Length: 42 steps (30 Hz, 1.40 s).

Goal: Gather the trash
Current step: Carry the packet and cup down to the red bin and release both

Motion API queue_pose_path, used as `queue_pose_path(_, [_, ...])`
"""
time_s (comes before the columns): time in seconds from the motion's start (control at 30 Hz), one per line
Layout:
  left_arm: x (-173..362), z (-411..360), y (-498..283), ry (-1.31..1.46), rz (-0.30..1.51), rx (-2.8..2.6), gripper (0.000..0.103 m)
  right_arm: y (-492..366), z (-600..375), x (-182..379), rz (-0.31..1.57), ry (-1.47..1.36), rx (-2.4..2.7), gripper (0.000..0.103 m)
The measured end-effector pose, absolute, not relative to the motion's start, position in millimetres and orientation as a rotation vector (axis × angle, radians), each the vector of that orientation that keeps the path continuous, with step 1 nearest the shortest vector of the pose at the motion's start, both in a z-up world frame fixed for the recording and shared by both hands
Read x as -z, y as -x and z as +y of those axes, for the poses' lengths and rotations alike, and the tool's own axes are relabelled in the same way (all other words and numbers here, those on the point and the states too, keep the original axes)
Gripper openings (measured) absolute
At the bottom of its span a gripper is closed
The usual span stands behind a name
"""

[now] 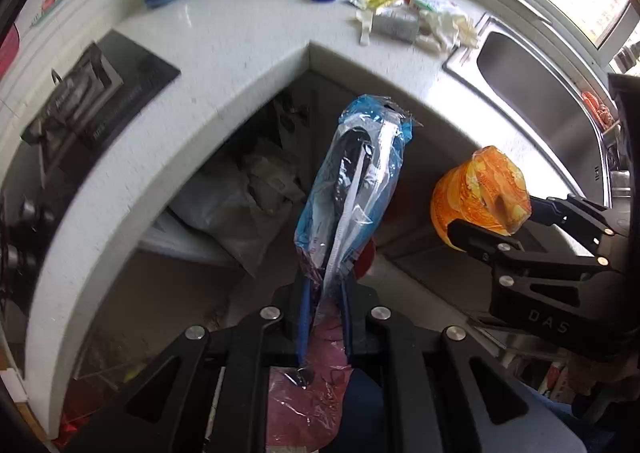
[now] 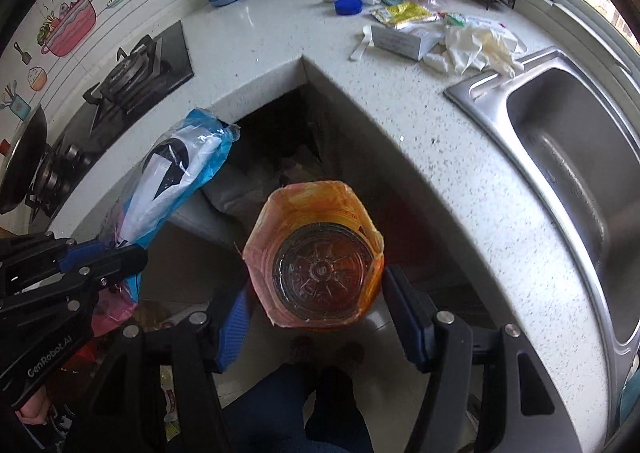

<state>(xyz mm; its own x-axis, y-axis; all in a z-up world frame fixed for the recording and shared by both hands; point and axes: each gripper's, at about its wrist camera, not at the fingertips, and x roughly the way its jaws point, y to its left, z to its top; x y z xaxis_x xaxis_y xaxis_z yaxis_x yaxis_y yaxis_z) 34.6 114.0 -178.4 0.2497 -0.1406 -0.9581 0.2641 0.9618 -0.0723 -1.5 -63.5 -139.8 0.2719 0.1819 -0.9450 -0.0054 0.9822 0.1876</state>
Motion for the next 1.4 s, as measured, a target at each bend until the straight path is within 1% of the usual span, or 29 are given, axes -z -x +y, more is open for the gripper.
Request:
queue_pose_path(0.13, [219,120,-35,-0.106,1.344,0.272,0.012,6,-57,176,1.333,-0.181,-0.113,0.061])
queue_pose_path(0.37, [321,117,-49,-0.1,1.454,0.313,0.012,8,-55,253,1.406,-0.222,-0.064,0.061])
queue_pose_path(0.53, [384,106,-64,-0.109,1.507,0.321,0.012,4,-64,312,1.467,-0.254,-0.025,0.061])
queue_pose_path(0.77, [444,85,-78,-0.088,1.552,0.363,0.012,-6,-79,348,1.476,-0.249,0.029,0.061])
queue_pose_path(0.8, [451,83,-80,-0.07,1.563,0.362,0.013,-6,-81,349,1.471,-0.232,0.045,0.061])
queue_pose_path(0.83, [457,83,-83,-0.064,1.569,0.358,0.022,-7,-82,350,1.462,-0.214,0.056,0.061])
queue_pose_path(0.87, [462,81,-87,-0.069,1.568,0.357,0.035,-6,-80,351,1.457,-0.207,0.056,0.061])
queue_pose_path(0.9, [466,78,-88,-0.076,1.564,0.362,0.042,-4,-80,352,1.453,-0.21,0.055,0.061])
queue_pose_path(0.93, [470,76,-89,-0.085,1.558,0.368,0.05,-3,-83,355,1.45,-0.221,0.055,0.061])
queue_pose_path(0.97, [473,74,-89,-0.092,1.555,0.371,0.054,-3,-86,362,1.452,-0.232,0.054,0.061])
queue_pose_path(1.13, [478,75,-89,-0.182,1.544,0.354,0.056,-3,-91,370,1.471,-0.266,0.056,0.061])
queue_pose_path(1.33, [454,85,-82,-0.175,1.533,0.337,0.056,-9,-83,380,1.509,-0.291,0.033,0.061])
queue_pose_path(1.4, [450,91,-84,-0.16,1.52,0.336,0.062,-11,-79,381,1.507,-0.284,0.016,0.061])
